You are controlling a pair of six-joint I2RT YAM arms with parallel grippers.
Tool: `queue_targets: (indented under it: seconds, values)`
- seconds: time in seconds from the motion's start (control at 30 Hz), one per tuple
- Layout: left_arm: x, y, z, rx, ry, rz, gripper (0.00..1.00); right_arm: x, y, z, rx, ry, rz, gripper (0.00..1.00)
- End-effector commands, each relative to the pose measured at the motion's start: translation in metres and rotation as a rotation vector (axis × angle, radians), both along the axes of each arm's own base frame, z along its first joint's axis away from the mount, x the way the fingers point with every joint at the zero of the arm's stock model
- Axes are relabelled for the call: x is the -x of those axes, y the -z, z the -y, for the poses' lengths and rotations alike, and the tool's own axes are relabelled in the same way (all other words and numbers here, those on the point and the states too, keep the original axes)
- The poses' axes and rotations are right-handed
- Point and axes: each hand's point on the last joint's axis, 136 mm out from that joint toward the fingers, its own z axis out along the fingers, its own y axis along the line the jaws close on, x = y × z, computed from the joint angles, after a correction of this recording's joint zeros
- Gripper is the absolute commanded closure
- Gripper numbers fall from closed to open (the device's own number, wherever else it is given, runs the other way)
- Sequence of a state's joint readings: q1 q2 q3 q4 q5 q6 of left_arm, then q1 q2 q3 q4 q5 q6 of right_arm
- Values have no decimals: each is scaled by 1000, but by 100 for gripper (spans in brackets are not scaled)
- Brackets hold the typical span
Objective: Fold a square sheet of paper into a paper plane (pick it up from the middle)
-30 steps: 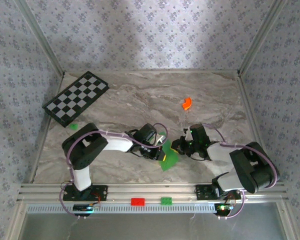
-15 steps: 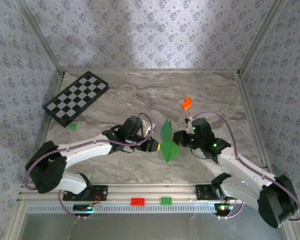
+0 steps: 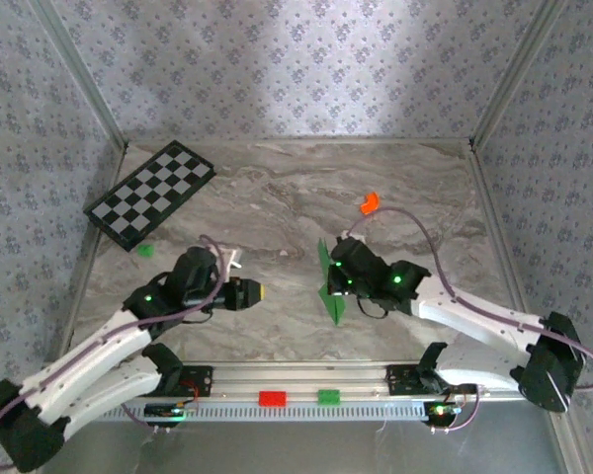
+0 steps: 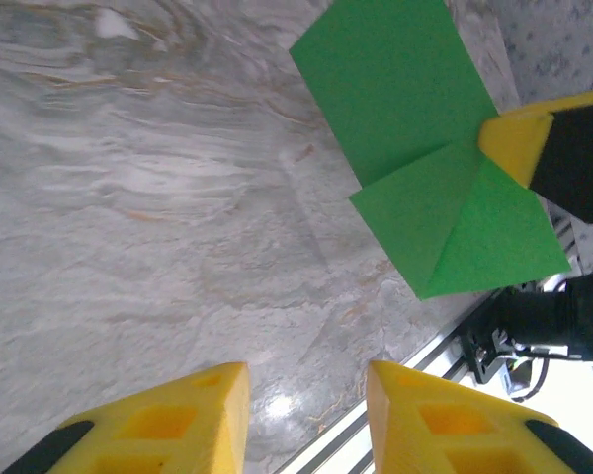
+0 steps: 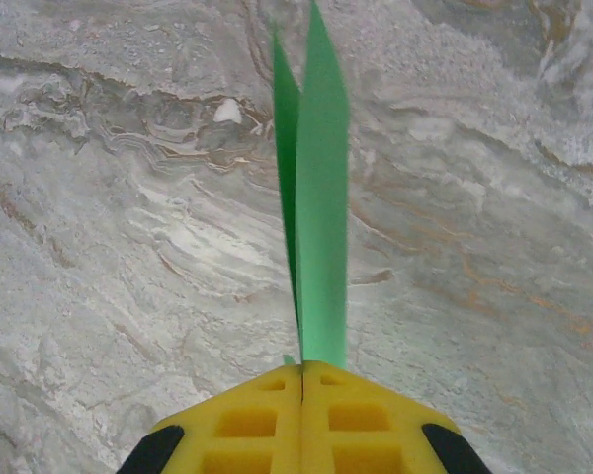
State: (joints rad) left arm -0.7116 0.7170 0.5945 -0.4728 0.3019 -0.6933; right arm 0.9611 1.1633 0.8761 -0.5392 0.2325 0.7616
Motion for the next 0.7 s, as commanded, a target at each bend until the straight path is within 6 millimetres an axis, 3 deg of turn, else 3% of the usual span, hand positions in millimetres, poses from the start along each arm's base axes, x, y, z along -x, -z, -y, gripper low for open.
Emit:
queue_targets:
  seconds: [0.0,0.1,0.2,0.3,0.4,0.67]
  values:
    - [16,16,-35,-79,-76,-84,60,0,-7,13,169,80,38,96]
    - [22,12,-51,-75,-125,-74,58,5,-13,9,276,74,44,96]
    - [20,3,-59,-33,-200,-57,52,10,-33,6,366,69,71,96]
    - [18,4,-64,-22,-234,-56,51,19,-40,20,453,111,67,96]
    - [20,15,-63,-34,-230,-96,52,29,-39,35,493,156,64,97]
    - [13,25,-60,-18,-234,-153,51,41,-26,43,465,194,46,96]
